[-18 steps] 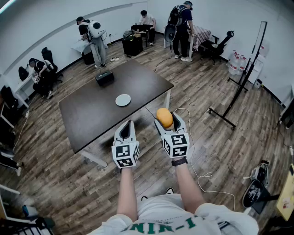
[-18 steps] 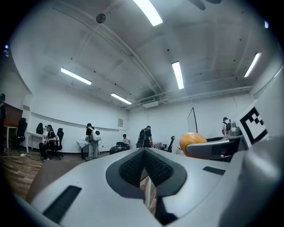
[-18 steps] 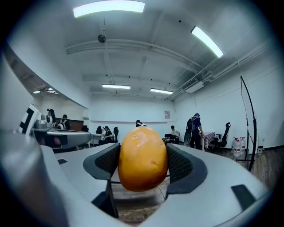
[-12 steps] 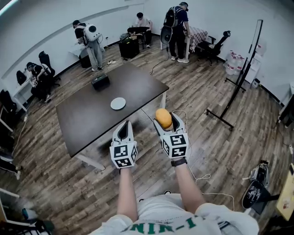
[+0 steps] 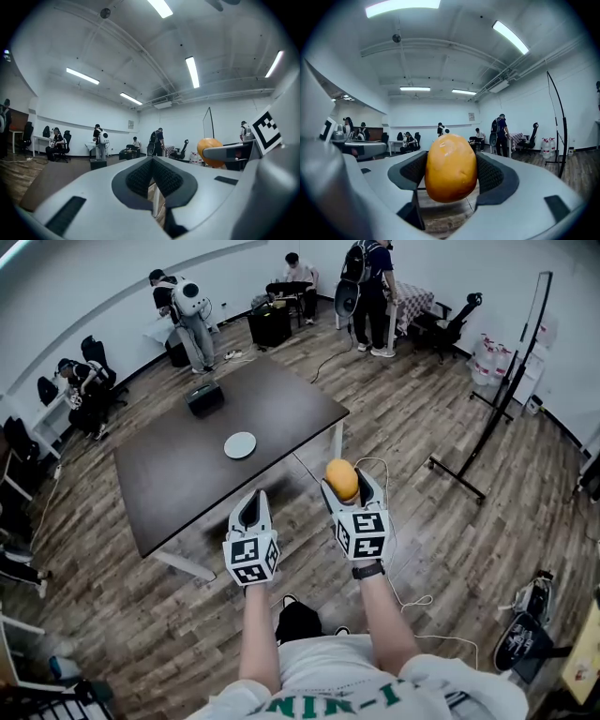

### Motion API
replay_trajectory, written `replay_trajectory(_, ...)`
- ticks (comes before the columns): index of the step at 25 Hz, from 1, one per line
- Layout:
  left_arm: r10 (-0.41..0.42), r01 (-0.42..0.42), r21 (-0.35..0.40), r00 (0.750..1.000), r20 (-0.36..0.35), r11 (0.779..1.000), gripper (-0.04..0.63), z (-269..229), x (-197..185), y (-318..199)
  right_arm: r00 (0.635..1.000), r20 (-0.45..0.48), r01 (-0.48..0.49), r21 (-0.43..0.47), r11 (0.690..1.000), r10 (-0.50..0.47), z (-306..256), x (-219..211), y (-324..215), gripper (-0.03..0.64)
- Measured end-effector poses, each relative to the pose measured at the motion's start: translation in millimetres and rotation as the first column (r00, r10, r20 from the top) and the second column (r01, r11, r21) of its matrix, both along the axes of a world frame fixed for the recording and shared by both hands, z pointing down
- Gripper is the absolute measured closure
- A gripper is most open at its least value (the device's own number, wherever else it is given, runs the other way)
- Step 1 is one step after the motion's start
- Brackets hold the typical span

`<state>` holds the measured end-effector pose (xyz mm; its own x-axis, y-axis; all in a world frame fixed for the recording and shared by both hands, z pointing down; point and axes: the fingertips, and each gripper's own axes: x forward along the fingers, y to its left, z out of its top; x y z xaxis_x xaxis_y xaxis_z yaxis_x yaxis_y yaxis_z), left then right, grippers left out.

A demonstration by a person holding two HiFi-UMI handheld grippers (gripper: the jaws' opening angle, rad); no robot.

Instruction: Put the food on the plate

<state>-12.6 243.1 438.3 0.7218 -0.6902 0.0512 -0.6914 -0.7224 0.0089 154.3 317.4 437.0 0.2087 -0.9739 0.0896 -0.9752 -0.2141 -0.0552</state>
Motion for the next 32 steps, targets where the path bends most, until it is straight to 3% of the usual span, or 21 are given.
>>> replay_trajectory(6,-0.011,0.011,-0.008,1.0,-0.006,1.0,0.584,17,20,-97,0.999,0.015,0.033,-0.012,0.999,-0.033,20,14,-95,0.281)
replay_trajectory(13,-0.011,0.012,0.037,1.0,-0.01,0.999,0.584,0,64,-282,0.996,-0.013,0.084,0.018,0.996,-0.084,-2,39,-283,0.281)
replay_trajectory(17,0.002,-0.003,0.042,1.0,0.018,0.999,0.584,-14,67,-388,0.995,0.006,0.103,0.017,0.995,-0.103,-15,39,-396,0.282)
replay_trajectory(21,-0.023,0.022,0.033,1.0,0.004,0.999,0.584,-19,56,-484,0.989,0.018,0.15,-0.002,0.989,-0.15,-13,23,-496,0.281)
replay_trajectory(32,-0.119,0.12,-0.062,0.993,0.012,0.991,0.584,29,22,-595,0.944,0.03,0.33,-0.092,0.939,-0.329,25,-29,-627,0.281)
